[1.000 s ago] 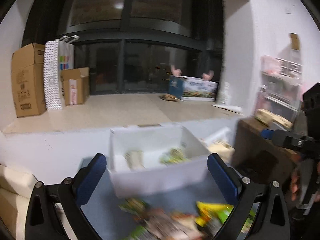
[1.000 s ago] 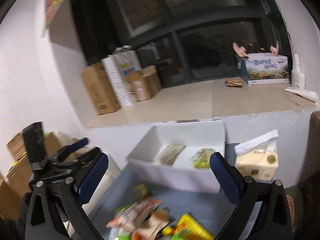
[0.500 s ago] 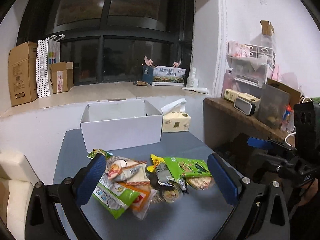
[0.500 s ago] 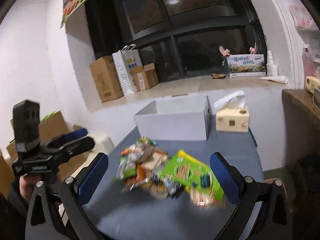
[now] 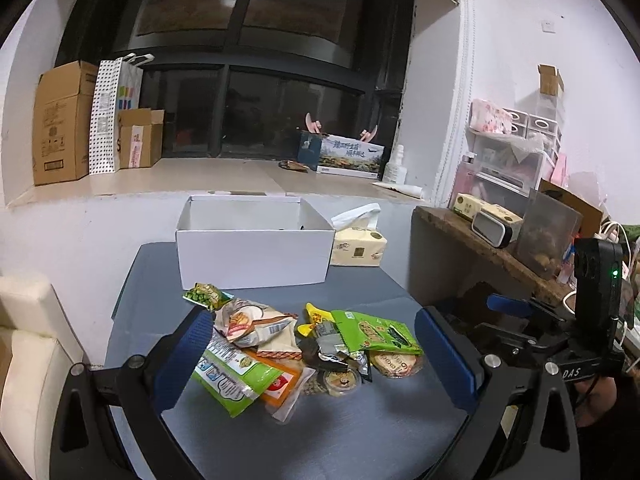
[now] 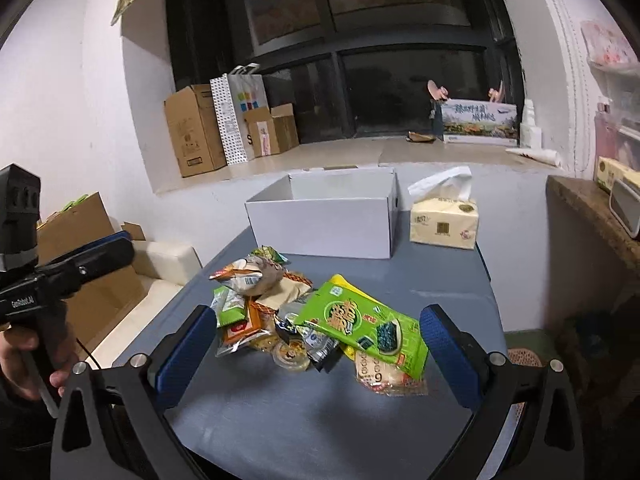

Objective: Organize snacks
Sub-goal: 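Move both open tools back over the snack pile, then grasp the green seaweed bag with the right tool while the left tool grasps the cartoon-print bag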

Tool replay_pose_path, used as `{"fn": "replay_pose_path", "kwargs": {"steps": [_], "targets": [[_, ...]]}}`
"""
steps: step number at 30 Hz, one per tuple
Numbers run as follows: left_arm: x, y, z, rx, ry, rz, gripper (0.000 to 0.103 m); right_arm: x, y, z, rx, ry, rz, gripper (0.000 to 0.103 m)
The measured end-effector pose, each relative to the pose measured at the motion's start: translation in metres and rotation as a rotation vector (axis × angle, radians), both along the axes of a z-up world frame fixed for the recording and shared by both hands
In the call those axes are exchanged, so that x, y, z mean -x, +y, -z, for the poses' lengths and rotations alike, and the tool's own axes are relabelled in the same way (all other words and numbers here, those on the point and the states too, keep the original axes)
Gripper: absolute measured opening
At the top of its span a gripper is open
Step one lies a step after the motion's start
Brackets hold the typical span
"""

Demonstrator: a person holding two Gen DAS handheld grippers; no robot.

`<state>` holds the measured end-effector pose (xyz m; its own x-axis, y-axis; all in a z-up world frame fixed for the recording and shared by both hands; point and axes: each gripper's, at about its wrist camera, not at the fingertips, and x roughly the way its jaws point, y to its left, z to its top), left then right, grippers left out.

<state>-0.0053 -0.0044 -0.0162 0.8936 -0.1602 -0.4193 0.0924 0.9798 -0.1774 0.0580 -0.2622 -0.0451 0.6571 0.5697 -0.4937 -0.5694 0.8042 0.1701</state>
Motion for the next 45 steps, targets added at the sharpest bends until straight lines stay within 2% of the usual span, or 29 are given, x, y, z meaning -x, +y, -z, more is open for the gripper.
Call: {"fn": "replay_pose_path", "kwargs": {"steps": [8, 11, 16, 19, 21, 24, 28, 30, 32, 34, 35, 40, 45], "targets": [[0.005, 0.007, -0.002, 0.019, -0.009, -0.010, 0.103, -0.017, -0.018, 0.014, 0.049, 0.055, 0.083, 0.103], [0.005, 0.008, 0.000, 0.018, -0.001, -0.016, 0.103, -0.034, -0.027, 0.027, 0.083, 0.118, 0.109, 0.103], [0.003, 0.009, 0.006, 0.027, 0.025, -0.022, 0.103, -0.060, -0.031, 0.051, 0.068, 0.212, 0.091, 0.103], [0.002, 0.009, 0.009, 0.027, 0.034, -0.020, 0.103, -0.074, -0.009, 0.064, 0.152, 0.203, -0.007, 0.103], [0.002, 0.010, 0.011, 0.027, 0.033, -0.017, 0.103, -0.082, 0.012, 0.071, 0.251, 0.149, -0.142, 0.103], [0.001, 0.012, 0.014, 0.030, 0.041, -0.019, 0.103, -0.099, 0.043, 0.079, 0.413, 0.098, -0.271, 0.103], [-0.002, 0.013, 0.017, 0.031, 0.056, -0.013, 0.103, -0.120, 0.075, 0.088, 0.578, 0.030, -0.392, 0.103], [-0.003, 0.014, 0.019, 0.023, 0.064, -0.012, 0.103, -0.134, 0.082, 0.095, 0.624, 0.043, -0.429, 0.103], [-0.004, 0.014, 0.022, 0.018, 0.074, -0.015, 0.103, -0.149, 0.085, 0.100, 0.593, 0.129, -0.472, 0.101], [-0.004, 0.017, 0.024, 0.018, 0.080, -0.019, 0.103, -0.156, 0.084, 0.105, 0.524, 0.218, -0.532, 0.079], [-0.005, 0.019, 0.026, 0.021, 0.084, -0.025, 0.103, -0.157, 0.083, 0.107, 0.526, 0.223, -0.524, 0.074], [-0.009, 0.030, 0.035, 0.046, 0.107, -0.049, 0.103, -0.138, 0.060, 0.097, 0.424, 0.182, -0.471, 0.073], [-0.031, 0.045, 0.045, 0.111, 0.150, -0.059, 0.103, -0.099, 0.035, 0.068, 0.332, 0.110, -0.368, 0.073]]}}
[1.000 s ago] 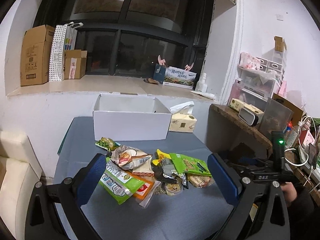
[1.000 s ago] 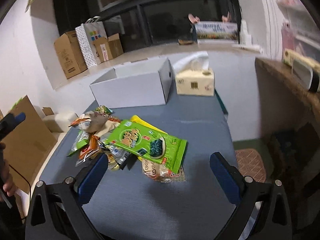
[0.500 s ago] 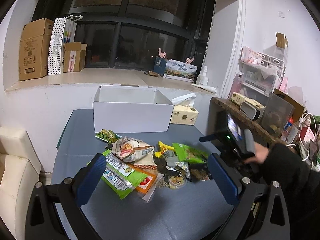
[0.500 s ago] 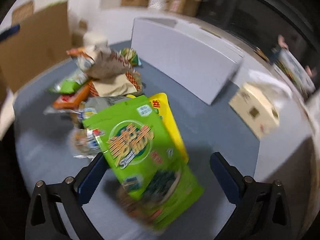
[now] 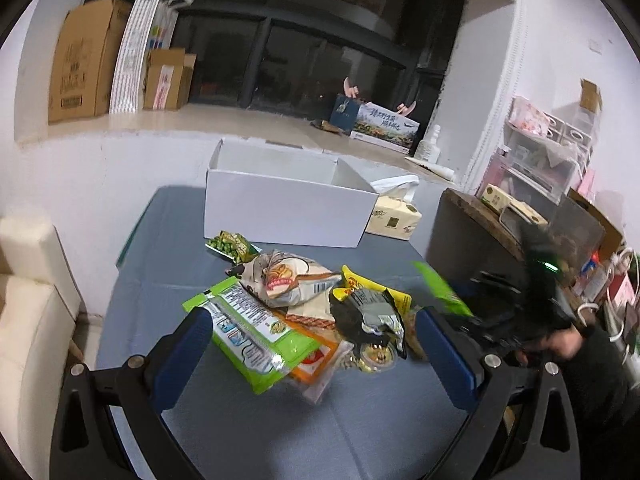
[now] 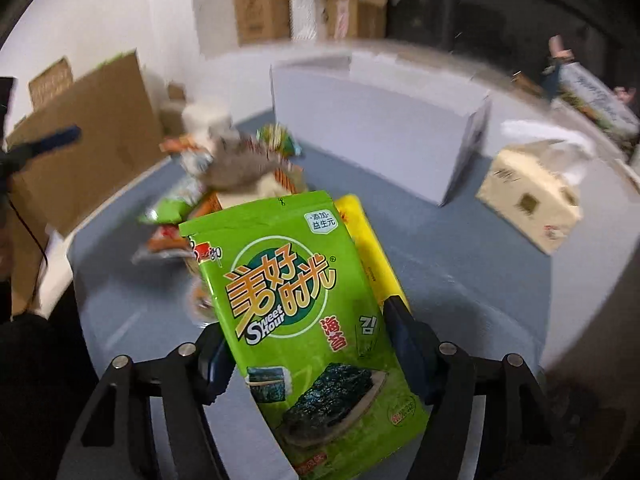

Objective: Organize snacks
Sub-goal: 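Grasp the green seaweed bag with the right tool while the left tool grasps the cartoon-print bag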

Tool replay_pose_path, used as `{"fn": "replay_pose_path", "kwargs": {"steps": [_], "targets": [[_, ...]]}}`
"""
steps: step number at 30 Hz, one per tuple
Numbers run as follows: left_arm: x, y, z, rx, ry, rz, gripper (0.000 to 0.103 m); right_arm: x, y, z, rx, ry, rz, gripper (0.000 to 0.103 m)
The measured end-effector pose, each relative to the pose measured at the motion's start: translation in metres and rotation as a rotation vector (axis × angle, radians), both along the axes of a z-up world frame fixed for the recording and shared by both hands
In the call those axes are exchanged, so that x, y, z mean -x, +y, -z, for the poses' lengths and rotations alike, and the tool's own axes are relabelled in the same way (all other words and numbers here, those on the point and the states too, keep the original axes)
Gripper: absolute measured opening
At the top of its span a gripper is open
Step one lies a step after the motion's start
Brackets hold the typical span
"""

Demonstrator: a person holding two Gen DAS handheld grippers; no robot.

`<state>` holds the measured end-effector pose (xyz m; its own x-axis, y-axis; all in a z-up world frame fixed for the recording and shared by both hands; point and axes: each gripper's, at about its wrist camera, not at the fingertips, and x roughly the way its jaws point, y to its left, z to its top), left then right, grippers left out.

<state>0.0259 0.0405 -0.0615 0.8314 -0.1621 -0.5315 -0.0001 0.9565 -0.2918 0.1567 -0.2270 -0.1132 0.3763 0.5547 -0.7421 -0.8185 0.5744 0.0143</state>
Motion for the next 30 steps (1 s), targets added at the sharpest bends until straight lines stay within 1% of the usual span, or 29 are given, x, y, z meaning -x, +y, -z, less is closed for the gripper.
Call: {"fn": "replay_pose_path", "kwargs": {"steps": [3, 5, 7, 8, 10, 13, 15, 17, 18, 19, 20, 21, 23, 25, 26, 29, 30], "targets": [[-0.031, 0.003, 0.009, 0.014, 0.055, -0.016, 0.103, 0.022, -0.007, -0.020, -0.044, -0.043, 0.067, 0.073], [-0.056, 0.000, 0.016, -0.008, 0.104, -0.031, 0.103, 0.032, -0.008, -0.030, -0.067, -0.061, 0.090, 0.073], [-0.079, -0.006, 0.023, -0.029, 0.140, -0.022, 0.103, 0.046, -0.012, -0.036, -0.077, -0.086, 0.121, 0.073], [-0.094, -0.011, 0.026, -0.055, 0.170, -0.024, 0.103, 0.051, -0.013, -0.038, -0.084, -0.089, 0.134, 0.073], [-0.120, -0.016, 0.031, -0.090, 0.225, -0.039, 0.103, 0.055, -0.011, -0.042, -0.091, -0.090, 0.154, 0.073], [-0.148, -0.014, 0.035, -0.104, 0.300, -0.063, 0.103, 0.056, -0.014, -0.044, -0.127, -0.068, 0.168, 0.073], [-0.167, -0.009, 0.046, -0.094, 0.374, -0.070, 0.103, 0.055, -0.016, -0.044, -0.154, -0.045, 0.174, 0.073], [-0.177, -0.003, 0.057, -0.077, 0.411, -0.068, 0.102, 0.054, -0.016, -0.041, -0.146, -0.042, 0.191, 0.073], [-0.180, -0.002, 0.062, -0.074, 0.430, -0.059, 0.086, 0.052, -0.015, -0.039, -0.144, -0.036, 0.197, 0.073], [-0.180, -0.001, 0.067, -0.060, 0.443, -0.042, 0.049, 0.052, -0.015, -0.038, -0.150, -0.024, 0.194, 0.073], [-0.179, -0.001, 0.072, -0.055, 0.454, -0.036, 0.045, 0.052, -0.014, -0.036, -0.155, -0.018, 0.193, 0.073], [-0.175, -0.001, 0.072, -0.069, 0.441, -0.041, 0.041, 0.053, -0.013, -0.033, -0.151, -0.016, 0.193, 0.073], [-0.163, -0.005, 0.066, -0.095, 0.397, -0.012, 0.040, 0.051, -0.012, -0.030, -0.147, -0.009, 0.198, 0.073], [-0.148, -0.005, 0.054, -0.088, 0.333, -0.003, 0.039, 0.051, -0.013, -0.030, -0.167, -0.001, 0.202, 0.073], [-0.137, -0.004, 0.045, -0.082, 0.284, 0.003, 0.039, 0.050, -0.013, -0.031, -0.174, 0.002, 0.206, 0.073], [-0.108, -0.006, 0.017, -0.089, 0.167, 0.017, 0.039, 0.047, -0.014, -0.036, -0.200, -0.002, 0.220, 0.073], [-0.102, -0.006, 0.011, -0.093, 0.142, 0.019, 0.038, 0.045, -0.015, -0.038, -0.211, 0.003, 0.224, 0.073]]}}
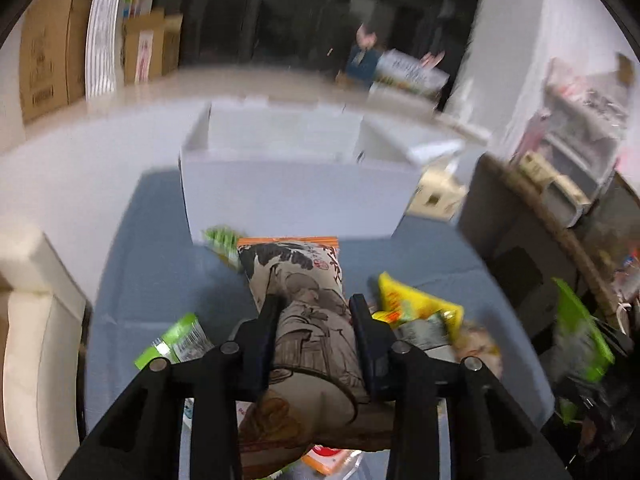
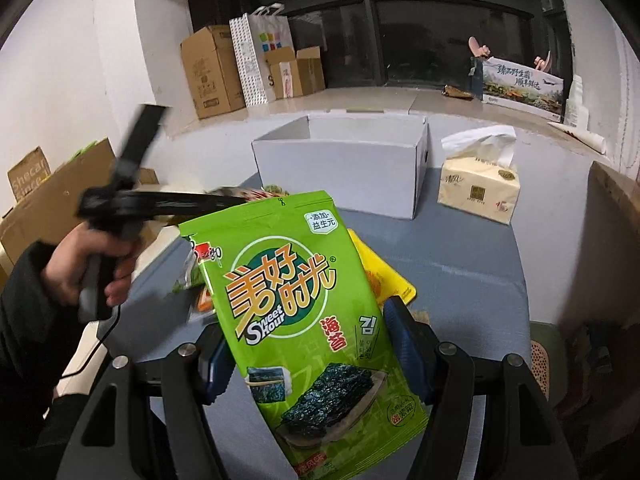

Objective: Organize snacks
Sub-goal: 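Grasp the green seaweed bag with the right tool while the left tool grasps the cartoon-print bag, then carry both bags into the white box and open both tools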

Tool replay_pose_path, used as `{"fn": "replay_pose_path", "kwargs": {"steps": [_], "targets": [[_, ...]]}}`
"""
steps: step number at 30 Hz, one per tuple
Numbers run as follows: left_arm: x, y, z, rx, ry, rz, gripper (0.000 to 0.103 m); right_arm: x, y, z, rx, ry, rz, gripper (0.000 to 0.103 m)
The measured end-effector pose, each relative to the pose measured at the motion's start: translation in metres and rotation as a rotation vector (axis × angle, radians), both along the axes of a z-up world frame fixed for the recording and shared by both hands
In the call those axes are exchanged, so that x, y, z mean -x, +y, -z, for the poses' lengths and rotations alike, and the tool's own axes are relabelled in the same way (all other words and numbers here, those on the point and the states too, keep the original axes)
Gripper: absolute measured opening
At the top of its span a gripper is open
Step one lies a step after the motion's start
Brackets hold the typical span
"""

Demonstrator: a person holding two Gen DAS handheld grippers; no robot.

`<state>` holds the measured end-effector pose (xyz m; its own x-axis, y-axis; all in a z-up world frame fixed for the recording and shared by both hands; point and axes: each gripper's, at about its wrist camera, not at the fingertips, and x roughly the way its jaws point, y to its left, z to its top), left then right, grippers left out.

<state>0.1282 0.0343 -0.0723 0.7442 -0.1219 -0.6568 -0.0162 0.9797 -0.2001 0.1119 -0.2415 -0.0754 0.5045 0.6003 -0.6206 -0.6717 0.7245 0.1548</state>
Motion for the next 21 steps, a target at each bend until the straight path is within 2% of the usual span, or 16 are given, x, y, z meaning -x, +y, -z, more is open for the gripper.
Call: {"fn": "replay_pose_path", "kwargs": {"steps": [6, 10, 13, 16, 19, 21], "targets": [[0.035, 0.002, -0.059, -0.010, -0.207, 0.024, 0.038, -0.013, 0.002, -0.014, -0.074, 0.021, 0.020, 0.073], [0.018, 0.004, -0.095, -0.126, -0.320, 0.012, 0.038, -0.039, 0.013, -0.036, -0.133, 0.019, 0.027, 0.073], [-0.010, 0.018, -0.111, -0.100, -0.352, 0.000, 0.038, -0.076, 0.030, -0.056, -0.176, 0.021, 0.038, 0.073], [-0.051, 0.030, -0.122, -0.136, -0.354, -0.020, 0.038, -0.124, 0.049, -0.071, -0.221, 0.049, 0.059, 0.073], [-0.101, 0.043, -0.121, -0.133, -0.314, -0.022, 0.038, -0.177, 0.071, -0.079, -0.230, 0.091, 0.103, 0.073], [-0.135, 0.052, -0.114, -0.138, -0.277, -0.030, 0.038, -0.205, 0.084, -0.083, -0.212, 0.083, 0.136, 0.073]]}}
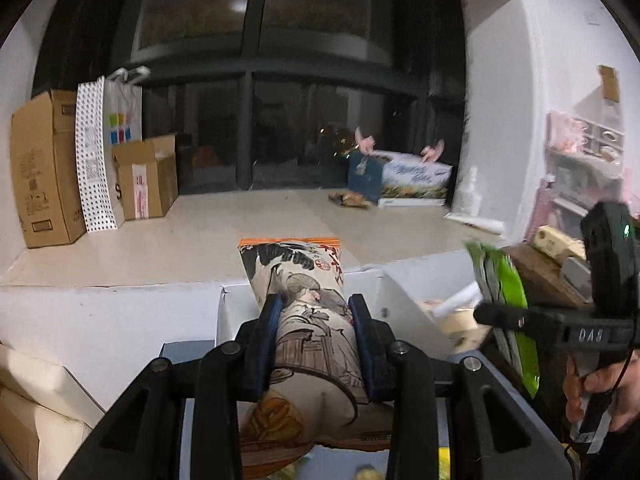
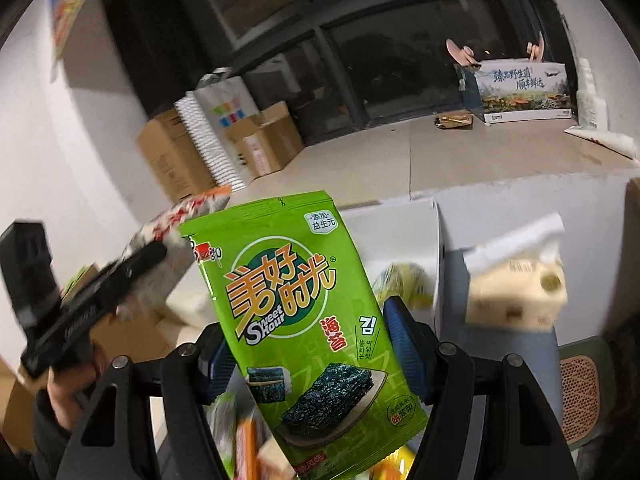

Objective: Organize snacks
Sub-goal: 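Carry both bags into the white box and open both tools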

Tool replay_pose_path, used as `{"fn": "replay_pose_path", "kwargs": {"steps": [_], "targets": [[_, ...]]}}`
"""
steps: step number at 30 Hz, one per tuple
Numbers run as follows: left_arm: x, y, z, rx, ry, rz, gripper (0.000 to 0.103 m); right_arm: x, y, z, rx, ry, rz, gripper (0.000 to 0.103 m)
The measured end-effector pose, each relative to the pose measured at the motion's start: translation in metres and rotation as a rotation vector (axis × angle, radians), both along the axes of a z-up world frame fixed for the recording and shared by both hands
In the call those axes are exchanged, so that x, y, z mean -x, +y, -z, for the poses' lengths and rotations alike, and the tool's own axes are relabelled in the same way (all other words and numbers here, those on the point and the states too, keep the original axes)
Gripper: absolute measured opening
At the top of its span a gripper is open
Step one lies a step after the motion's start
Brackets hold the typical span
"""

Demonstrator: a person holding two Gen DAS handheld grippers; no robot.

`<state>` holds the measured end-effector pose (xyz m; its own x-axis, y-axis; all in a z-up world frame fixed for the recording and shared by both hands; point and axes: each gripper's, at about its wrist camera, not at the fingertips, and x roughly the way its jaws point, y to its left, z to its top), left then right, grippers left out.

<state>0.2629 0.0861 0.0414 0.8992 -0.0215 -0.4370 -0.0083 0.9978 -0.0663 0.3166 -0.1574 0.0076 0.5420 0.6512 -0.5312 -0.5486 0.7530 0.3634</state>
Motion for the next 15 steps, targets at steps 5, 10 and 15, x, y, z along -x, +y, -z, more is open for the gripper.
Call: {"fn": "replay_pose_path", "kwargs": {"steps": [5, 10, 15], "targets": [[-0.045, 0.011, 0.020, 0.004, 0.067, -0.012, 0.038, -0.062, 0.027, 0.004, 0.022, 0.054, 0.033, 0.073], [-0.066, 0.022, 0.036, 0.036, 0.115, -0.030, 0.081, -0.089, 0.046, 0.017, 0.049, 0.092, 0.015, 0.081], [-0.072, 0.025, 0.054, 0.018, 0.155, -0.031, 0.103, -0.097, 0.036, 0.029, 0.102, 0.085, 0.143, 0.103]]}}
